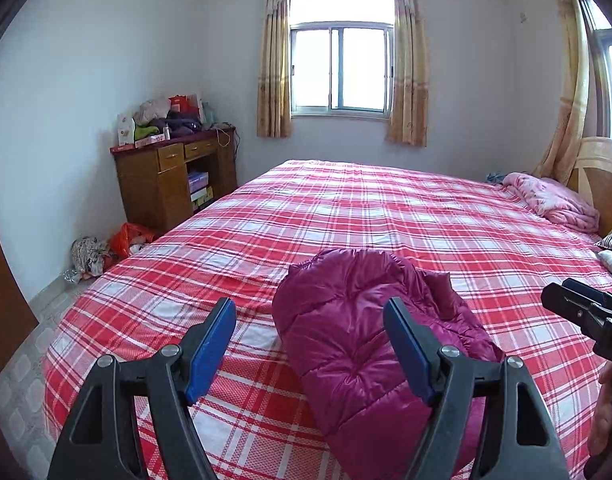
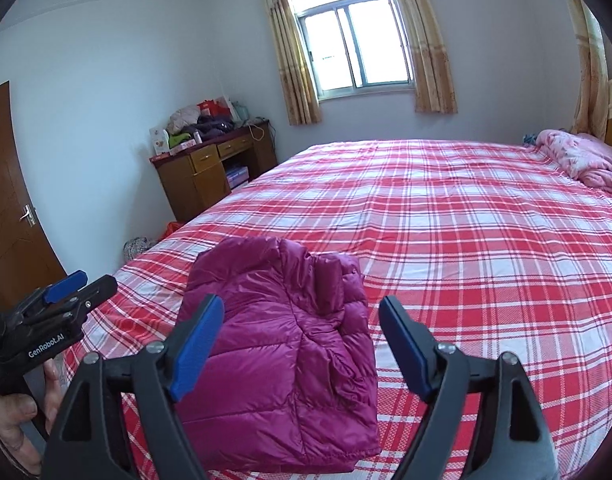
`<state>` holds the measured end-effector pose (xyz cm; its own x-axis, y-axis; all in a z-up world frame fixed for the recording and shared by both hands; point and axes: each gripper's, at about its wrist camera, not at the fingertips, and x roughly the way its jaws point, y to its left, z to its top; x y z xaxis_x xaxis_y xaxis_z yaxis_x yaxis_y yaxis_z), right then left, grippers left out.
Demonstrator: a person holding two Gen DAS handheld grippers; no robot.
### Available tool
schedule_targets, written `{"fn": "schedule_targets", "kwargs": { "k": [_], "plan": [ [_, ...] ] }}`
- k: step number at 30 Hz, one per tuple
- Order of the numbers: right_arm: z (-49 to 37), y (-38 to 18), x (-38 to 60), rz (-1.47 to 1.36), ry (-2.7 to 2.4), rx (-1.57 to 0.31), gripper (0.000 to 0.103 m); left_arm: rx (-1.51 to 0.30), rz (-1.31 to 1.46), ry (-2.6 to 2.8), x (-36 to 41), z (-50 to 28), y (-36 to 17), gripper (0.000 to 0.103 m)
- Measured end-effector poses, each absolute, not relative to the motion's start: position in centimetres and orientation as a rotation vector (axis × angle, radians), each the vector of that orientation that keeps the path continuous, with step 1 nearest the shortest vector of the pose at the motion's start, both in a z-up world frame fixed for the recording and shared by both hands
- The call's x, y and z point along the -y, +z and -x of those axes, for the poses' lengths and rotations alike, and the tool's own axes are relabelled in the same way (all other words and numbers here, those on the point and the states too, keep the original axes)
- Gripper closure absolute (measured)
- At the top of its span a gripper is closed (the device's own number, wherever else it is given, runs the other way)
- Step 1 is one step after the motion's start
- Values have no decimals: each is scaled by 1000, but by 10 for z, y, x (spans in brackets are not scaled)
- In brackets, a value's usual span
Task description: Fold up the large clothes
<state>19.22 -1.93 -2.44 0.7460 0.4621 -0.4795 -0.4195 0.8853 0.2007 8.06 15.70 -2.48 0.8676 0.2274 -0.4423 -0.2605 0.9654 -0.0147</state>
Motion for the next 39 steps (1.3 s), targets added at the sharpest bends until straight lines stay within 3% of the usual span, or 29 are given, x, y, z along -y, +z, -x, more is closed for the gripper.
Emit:
{"fn": "schedule_targets", "kwargs": {
  "k": [39],
  "plan": [
    [-175, -26, 24, -96, 494, -533, 18, -454, 60, 267, -148, -79, -24, 24]
  ]
}}
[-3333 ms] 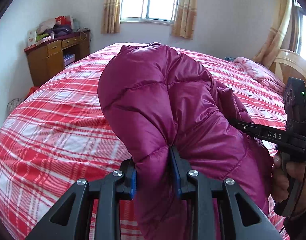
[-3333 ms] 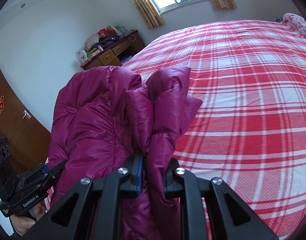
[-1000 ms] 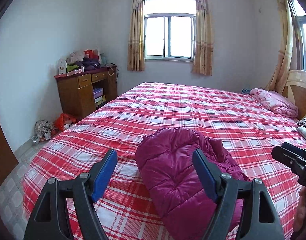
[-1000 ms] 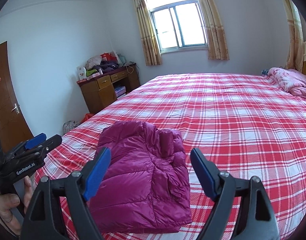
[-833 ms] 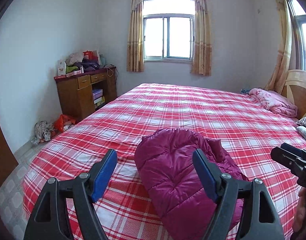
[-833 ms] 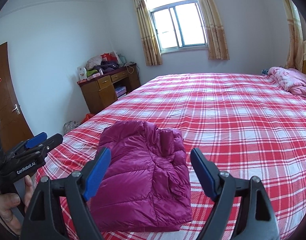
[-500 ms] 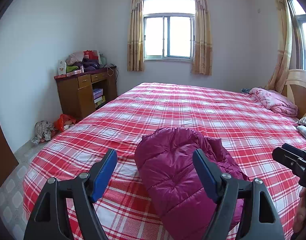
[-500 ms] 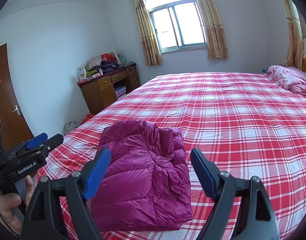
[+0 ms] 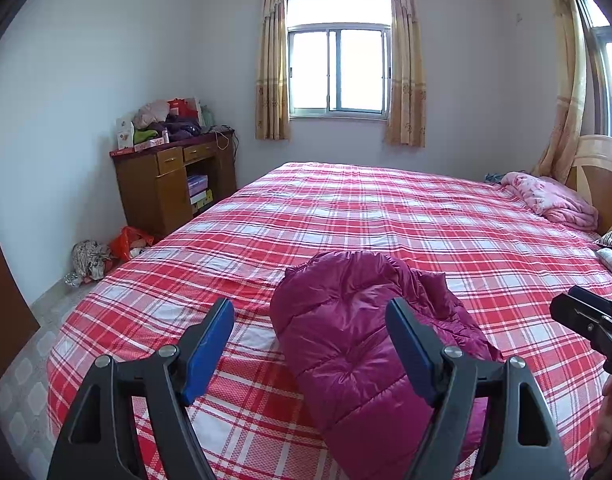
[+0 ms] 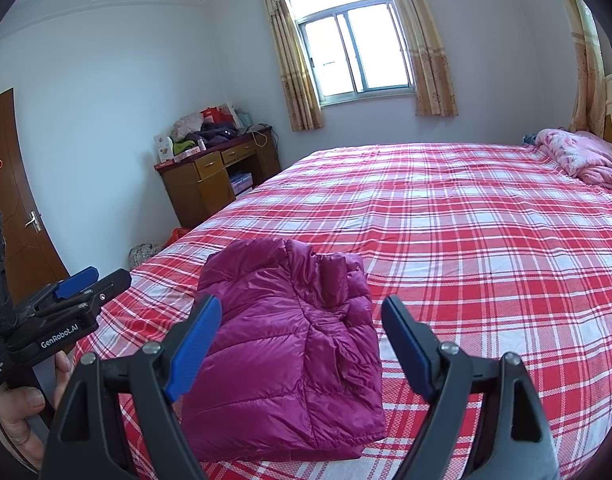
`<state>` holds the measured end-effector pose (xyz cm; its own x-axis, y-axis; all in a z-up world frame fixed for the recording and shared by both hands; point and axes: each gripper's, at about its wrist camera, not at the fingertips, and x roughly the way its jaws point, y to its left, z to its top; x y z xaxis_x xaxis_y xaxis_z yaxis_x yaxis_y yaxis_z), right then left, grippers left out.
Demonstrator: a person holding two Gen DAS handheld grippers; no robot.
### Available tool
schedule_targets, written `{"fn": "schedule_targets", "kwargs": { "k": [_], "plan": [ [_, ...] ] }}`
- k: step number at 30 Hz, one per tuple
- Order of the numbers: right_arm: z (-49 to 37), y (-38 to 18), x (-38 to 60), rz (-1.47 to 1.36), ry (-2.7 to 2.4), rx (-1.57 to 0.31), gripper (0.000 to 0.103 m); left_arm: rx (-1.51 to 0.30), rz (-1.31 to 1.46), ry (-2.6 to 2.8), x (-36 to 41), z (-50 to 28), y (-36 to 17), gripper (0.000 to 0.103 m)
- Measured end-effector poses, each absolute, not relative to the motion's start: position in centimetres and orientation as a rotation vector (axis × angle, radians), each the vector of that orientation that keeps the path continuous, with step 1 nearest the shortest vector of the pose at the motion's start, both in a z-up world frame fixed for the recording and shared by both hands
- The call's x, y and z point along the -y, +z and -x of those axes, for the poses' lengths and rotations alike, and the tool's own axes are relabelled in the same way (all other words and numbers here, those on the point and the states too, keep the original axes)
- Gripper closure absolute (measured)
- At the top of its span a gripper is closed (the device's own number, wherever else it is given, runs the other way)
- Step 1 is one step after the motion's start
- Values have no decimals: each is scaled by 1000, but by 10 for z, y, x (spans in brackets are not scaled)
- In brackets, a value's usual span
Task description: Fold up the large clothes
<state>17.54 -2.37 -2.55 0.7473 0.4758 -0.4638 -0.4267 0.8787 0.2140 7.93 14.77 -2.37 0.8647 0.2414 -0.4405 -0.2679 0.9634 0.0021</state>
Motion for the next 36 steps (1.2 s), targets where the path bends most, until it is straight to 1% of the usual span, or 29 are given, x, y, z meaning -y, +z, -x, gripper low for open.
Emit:
{"fn": "schedule_targets", "kwargs": {
  "k": [8, 17, 28, 36],
  "plan": [
    [-172, -24, 22, -93, 499, -523, 18, -470, 93, 288, -153, -81, -25, 20],
    [-171, -22, 22, -96, 503, -517, 18, -442, 80, 298, -152, -76, -20, 19],
    [-170, -25, 21, -96, 508, -524, 18, -470, 100, 292, -157, -82, -27, 18],
    [-170, -27, 23, -98, 510, -533, 18, -441, 53, 299, -149, -78, -27, 17]
  ]
}}
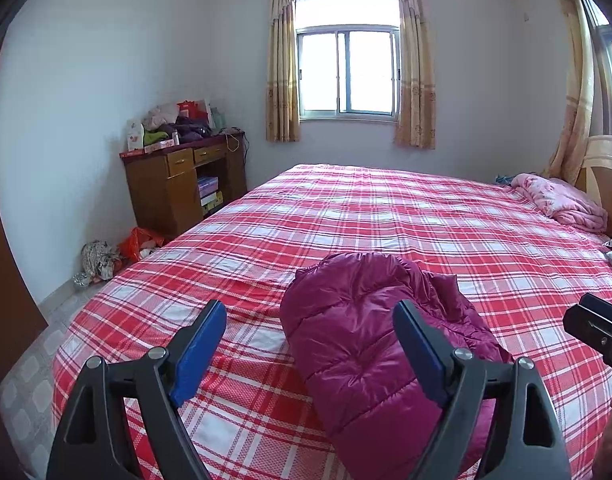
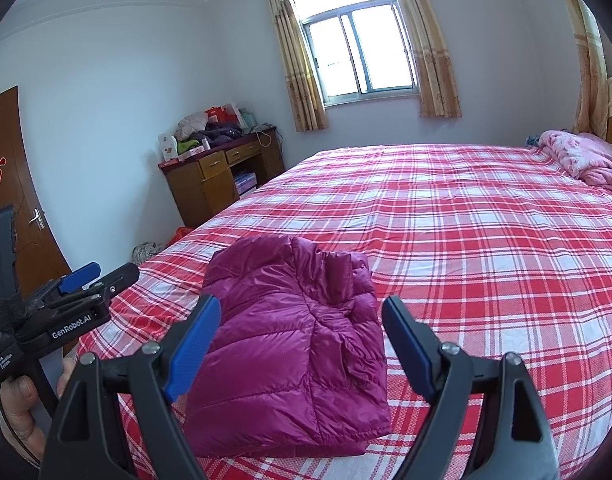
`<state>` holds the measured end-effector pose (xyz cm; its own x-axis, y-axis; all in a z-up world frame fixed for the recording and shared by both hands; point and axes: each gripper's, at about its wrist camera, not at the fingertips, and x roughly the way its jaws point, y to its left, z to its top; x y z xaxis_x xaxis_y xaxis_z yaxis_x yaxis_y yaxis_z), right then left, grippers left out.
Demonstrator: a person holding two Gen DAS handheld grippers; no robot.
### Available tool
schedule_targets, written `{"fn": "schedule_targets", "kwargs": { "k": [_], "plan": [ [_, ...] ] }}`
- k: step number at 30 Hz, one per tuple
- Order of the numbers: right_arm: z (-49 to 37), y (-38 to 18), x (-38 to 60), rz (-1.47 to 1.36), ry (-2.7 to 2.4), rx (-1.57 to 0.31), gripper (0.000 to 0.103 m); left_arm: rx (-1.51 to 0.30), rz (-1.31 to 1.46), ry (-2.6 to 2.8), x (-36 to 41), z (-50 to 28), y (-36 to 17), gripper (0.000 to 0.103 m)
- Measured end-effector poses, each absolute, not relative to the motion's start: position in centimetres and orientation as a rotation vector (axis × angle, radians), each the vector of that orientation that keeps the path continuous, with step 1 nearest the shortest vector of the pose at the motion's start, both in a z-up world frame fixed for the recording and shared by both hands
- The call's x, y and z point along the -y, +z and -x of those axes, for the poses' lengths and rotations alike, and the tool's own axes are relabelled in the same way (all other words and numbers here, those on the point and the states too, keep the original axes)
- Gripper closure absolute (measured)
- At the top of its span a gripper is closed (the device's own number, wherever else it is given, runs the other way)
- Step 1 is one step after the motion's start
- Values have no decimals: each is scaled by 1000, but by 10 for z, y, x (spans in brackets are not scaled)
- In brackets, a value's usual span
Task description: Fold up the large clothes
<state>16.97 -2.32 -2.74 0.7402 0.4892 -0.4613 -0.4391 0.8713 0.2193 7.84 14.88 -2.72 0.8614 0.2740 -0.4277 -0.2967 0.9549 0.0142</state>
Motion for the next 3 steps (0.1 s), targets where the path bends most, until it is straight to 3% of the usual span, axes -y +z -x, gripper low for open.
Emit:
{"fn": "schedule_targets", "kwargs": {
  "k": [3],
  "plan": [
    [-169, -29, 24, -95, 509, -535, 17, -438, 40, 295, -147, -79, -27, 17]
  ]
}}
